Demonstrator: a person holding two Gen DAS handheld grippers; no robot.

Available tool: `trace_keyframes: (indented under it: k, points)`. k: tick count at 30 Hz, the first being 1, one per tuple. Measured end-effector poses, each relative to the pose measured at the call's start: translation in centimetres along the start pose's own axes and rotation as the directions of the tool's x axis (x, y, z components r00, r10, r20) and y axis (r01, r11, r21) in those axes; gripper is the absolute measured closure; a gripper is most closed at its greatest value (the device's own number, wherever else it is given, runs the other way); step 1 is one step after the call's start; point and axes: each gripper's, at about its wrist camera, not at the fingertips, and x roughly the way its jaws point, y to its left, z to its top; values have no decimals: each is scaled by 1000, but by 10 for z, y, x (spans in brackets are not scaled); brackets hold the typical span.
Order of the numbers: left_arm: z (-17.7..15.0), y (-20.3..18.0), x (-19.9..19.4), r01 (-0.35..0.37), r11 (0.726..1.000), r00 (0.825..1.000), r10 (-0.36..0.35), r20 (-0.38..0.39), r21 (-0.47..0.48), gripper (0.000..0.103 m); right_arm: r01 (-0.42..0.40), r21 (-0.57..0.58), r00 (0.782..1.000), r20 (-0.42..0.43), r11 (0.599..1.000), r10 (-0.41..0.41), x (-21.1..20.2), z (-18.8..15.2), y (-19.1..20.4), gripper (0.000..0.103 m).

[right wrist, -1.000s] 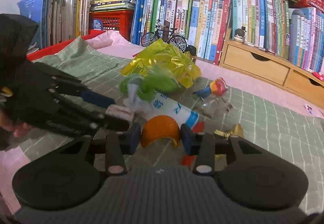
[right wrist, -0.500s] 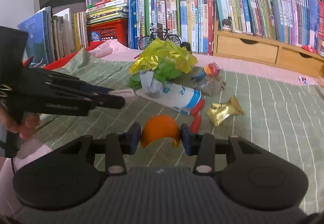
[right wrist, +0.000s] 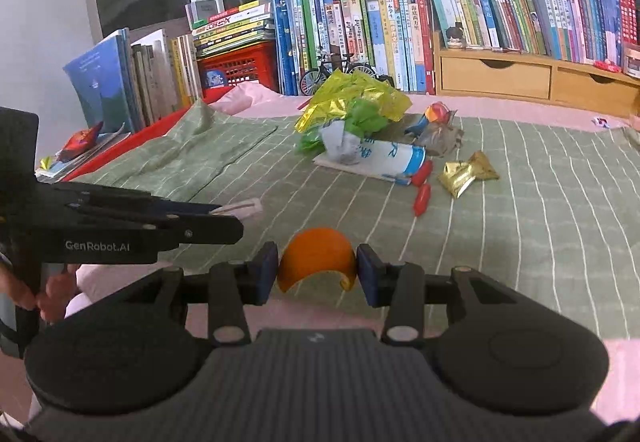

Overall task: Organize books
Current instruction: 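Carry the paper packet and orange peel down to the black bin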

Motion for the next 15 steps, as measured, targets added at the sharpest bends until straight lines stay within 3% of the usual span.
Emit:
trace_keyframes:
  k: [15]
  points:
    - [-40,-40,-68,64,998,998,-64,10,13,78,-53,-3,999,1,999,53,-52,-33,31,56]
